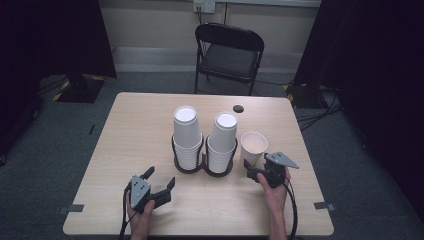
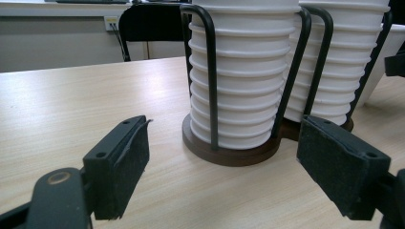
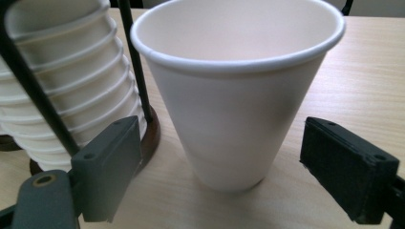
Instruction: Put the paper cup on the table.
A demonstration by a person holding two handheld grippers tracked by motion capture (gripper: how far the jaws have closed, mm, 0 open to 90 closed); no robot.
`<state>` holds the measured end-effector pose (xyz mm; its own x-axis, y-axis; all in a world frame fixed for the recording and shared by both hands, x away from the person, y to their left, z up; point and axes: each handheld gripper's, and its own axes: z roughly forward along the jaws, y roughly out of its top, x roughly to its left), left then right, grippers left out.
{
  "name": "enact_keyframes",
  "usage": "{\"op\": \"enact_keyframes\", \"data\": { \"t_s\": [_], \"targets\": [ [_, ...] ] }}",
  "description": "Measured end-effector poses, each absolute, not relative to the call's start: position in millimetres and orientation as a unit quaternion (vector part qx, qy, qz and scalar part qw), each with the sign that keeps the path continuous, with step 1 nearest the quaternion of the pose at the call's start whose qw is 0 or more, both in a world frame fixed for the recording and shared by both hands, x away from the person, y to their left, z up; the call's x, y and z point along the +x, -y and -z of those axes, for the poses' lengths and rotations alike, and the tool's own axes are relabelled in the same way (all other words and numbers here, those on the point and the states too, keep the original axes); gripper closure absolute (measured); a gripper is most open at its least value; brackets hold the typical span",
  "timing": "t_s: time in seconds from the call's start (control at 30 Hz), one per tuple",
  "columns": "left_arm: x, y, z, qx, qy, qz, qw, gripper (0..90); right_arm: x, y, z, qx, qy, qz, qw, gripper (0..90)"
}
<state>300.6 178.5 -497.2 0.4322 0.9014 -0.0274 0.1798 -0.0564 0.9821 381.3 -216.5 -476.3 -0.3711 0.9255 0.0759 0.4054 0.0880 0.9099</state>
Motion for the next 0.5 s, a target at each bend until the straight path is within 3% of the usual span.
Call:
{"op": "enact_keyframes", "data": {
  "t_s": [0.5],
  "targets": [
    [299, -179, 497, 0.643, -0.424, -0.326, 0.548, 16.1, 342, 202, 472, 0.462, -0.670, -0.512, 0.276, 15.0]
  ]
}}
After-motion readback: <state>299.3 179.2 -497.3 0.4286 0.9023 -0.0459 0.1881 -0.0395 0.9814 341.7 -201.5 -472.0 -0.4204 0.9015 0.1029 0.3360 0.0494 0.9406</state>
